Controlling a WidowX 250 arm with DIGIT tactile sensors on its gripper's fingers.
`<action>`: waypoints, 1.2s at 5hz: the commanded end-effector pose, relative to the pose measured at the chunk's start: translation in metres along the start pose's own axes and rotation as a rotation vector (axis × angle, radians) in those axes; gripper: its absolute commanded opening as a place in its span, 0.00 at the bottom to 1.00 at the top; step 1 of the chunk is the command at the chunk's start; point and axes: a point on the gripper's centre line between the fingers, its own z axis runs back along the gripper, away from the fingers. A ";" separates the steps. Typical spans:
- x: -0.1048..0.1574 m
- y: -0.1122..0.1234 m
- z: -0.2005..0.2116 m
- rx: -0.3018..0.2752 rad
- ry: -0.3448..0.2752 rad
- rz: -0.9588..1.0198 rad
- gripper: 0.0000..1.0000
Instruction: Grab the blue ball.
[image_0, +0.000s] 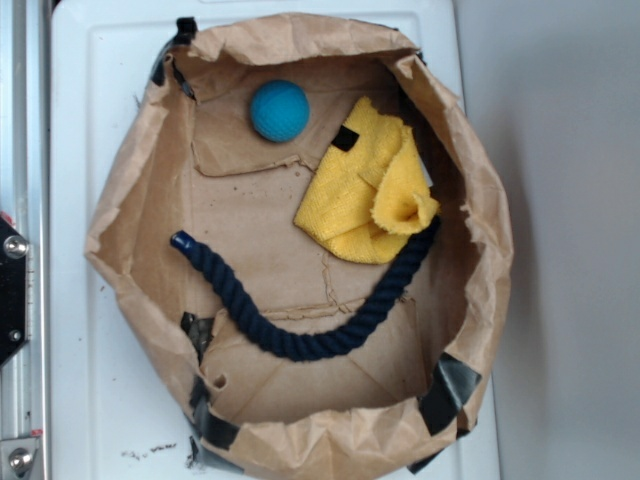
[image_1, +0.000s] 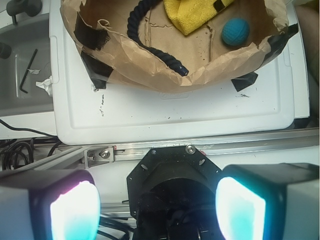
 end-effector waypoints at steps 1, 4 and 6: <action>0.000 0.000 0.000 0.000 0.000 0.000 1.00; 0.094 0.025 -0.029 0.037 -0.120 0.014 1.00; 0.109 0.069 -0.068 0.022 -0.117 -0.280 1.00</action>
